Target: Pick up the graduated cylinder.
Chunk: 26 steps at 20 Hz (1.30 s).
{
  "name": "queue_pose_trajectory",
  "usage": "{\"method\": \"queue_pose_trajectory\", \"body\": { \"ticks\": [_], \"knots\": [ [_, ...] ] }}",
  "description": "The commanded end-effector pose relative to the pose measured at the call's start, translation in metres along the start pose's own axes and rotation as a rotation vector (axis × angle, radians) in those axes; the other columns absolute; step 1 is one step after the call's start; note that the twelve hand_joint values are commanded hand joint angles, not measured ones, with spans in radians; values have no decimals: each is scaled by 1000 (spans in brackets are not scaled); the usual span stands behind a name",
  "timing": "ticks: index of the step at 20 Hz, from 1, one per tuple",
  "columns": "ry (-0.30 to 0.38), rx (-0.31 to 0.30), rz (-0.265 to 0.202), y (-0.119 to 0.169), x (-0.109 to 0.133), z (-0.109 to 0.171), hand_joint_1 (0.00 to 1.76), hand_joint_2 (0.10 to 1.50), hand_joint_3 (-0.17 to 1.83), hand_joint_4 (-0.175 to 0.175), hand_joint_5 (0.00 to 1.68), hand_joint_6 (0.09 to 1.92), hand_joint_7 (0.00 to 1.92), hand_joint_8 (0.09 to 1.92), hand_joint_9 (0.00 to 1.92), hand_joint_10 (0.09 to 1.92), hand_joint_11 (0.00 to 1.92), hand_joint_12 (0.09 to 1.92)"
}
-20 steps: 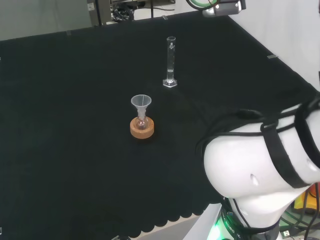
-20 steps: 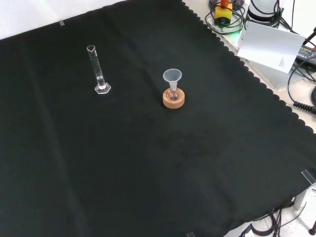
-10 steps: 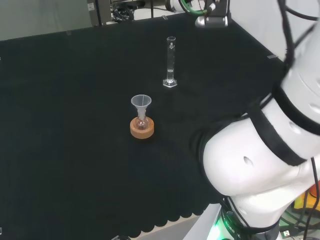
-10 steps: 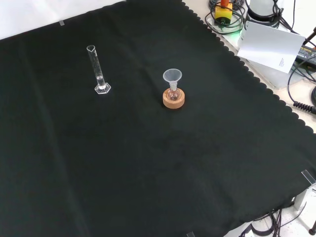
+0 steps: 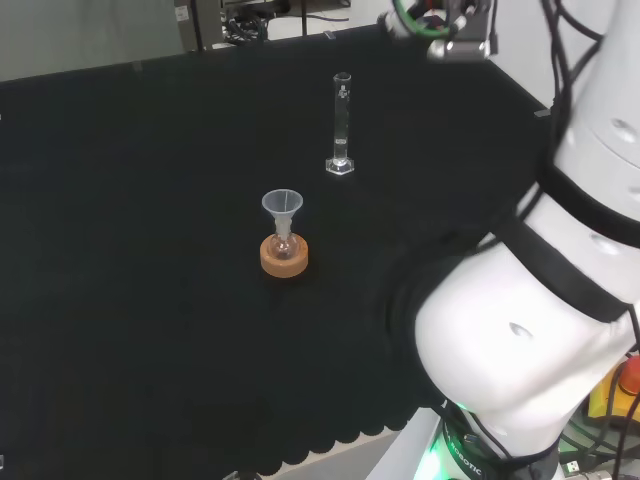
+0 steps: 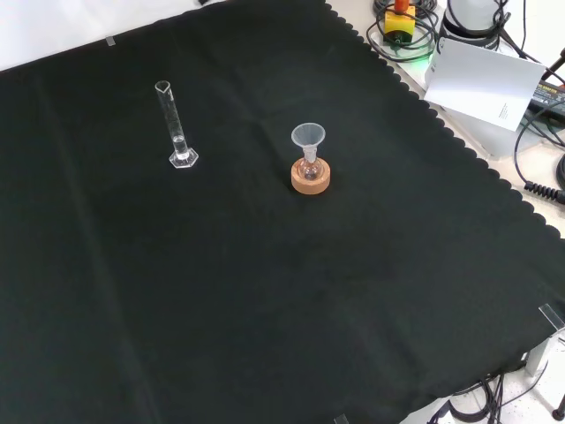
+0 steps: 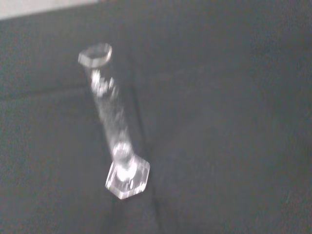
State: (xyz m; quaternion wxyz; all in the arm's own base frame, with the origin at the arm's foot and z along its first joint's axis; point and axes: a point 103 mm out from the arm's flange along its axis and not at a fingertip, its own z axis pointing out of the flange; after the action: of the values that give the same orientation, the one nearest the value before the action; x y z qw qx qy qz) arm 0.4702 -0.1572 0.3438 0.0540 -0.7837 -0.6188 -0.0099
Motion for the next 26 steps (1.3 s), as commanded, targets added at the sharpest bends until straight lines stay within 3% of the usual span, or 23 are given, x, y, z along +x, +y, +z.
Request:
{"method": "queue_pose_trajectory", "body": {
  "ticks": [1,8,14,23,26],
  "knots": [
    [359,-33,-173,88,4,103,584,1178,-167,-54,288,87,118,665,336,700,153,1394],
    [389,0,-187,92,3,128,626,1156,-175,-54,324,87,163,671,377,688,188,1372],
    [435,-22,-202,92,3,135,665,1143,-175,-55,339,87,185,673,399,680,210,1363],
    [620,-26,-299,94,-4,163,808,1108,-175,-54,393,87,245,661,469,638,268,1333],
    [644,-17,-328,93,-10,169,822,1101,-175,-52,389,87,239,656,472,634,271,1331]
  ]
}}
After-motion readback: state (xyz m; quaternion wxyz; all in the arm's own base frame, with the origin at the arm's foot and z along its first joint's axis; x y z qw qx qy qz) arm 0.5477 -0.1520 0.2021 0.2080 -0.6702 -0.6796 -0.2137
